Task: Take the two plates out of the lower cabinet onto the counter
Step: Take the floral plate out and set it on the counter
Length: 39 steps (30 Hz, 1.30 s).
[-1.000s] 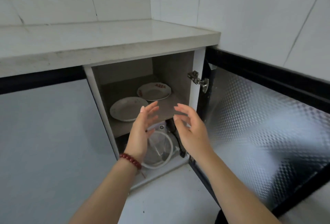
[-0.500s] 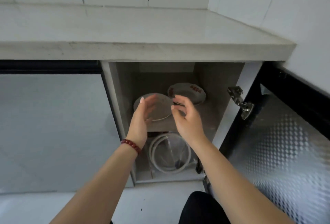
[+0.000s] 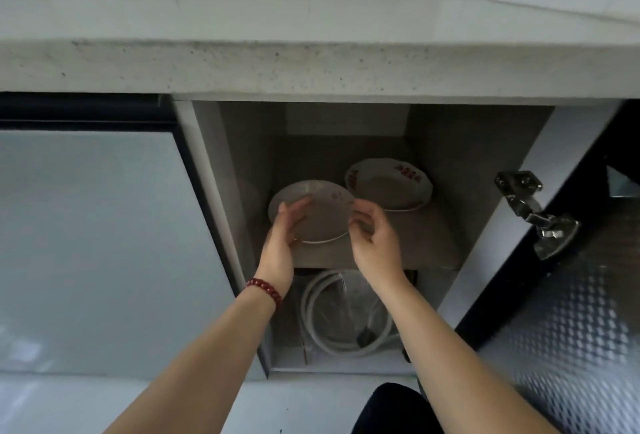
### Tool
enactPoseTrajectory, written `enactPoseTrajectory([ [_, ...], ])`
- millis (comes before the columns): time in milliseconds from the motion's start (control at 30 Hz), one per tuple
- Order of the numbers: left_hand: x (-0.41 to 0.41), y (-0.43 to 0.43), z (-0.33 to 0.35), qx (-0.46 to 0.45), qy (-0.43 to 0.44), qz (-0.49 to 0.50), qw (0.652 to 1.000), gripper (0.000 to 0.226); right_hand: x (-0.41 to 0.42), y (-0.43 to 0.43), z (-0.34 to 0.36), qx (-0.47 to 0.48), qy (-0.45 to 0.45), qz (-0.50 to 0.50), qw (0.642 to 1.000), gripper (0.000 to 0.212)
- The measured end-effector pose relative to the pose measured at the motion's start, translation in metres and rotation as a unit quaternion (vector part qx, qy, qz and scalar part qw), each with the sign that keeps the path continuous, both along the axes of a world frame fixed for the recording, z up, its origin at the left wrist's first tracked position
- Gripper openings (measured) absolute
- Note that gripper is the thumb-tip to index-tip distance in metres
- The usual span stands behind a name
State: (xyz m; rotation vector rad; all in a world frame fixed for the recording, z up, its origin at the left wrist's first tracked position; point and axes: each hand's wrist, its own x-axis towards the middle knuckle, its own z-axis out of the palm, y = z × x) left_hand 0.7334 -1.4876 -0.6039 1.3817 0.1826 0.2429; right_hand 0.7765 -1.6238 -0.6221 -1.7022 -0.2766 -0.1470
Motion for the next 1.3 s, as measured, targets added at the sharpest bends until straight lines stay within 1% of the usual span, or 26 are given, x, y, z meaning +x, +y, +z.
enactPoseTrajectory([
  [167, 0.009, 0.002, -0.018, -0.005, 0.008, 0.0, 1.0, 0.056, 0.005, 0.01, -0.025, 0.025, -0.001, 0.0, 1.0, 0.037],
  [333, 0.012, 0.004, -0.039, -0.001, 0.033, 0.013, 0.999, 0.05, 0.012, 0.009, -0.045, 0.03, 0.02, 0.001, 0.999, 0.033],
  [467, 0.021, 0.011, -0.046, -0.043, 0.062, 0.027, 0.997, 0.06, 0.026, 0.009, -0.054, 0.035, 0.042, -0.013, 0.998, 0.03],
  [567, 0.031, 0.017, -0.048, -0.078, 0.093, 0.056, 0.991, 0.068, 0.036, 0.01, -0.059, 0.025, 0.059, -0.03, 0.997, 0.038],
  [633, 0.037, 0.02, -0.048, -0.087, 0.087, 0.069, 0.99, 0.069, 0.041, 0.013, -0.059, 0.023, 0.068, -0.031, 0.997, 0.041],
  [767, 0.047, 0.022, -0.048, -0.066, 0.059, 0.069, 0.994, 0.068, 0.048, 0.018, -0.058, 0.019, 0.079, -0.025, 0.996, 0.045],
  [867, 0.051, 0.021, -0.047, -0.08, 0.052, 0.069, 0.993, 0.076, 0.051, 0.021, -0.058, 0.009, 0.083, -0.027, 0.996, 0.047],
  [967, 0.053, 0.022, -0.044, -0.108, 0.053, 0.071, 0.99, 0.07, 0.052, 0.023, -0.058, 0.006, 0.08, -0.034, 0.996, 0.046],
  [1100, 0.053, 0.023, -0.039, -0.112, 0.057, 0.084, 0.989, 0.062, 0.053, 0.024, -0.057, 0.034, 0.088, -0.027, 0.995, 0.048],
  [1233, 0.048, 0.02, -0.035, -0.115, 0.065, 0.09, 0.987, 0.066, 0.053, 0.024, -0.054, 0.102, 0.112, -0.032, 0.988, 0.05],
  [1300, 0.044, 0.018, -0.034, -0.114, 0.08, 0.084, 0.987, 0.067, 0.051, 0.023, -0.055, 0.114, 0.113, -0.038, 0.986, 0.051],
])
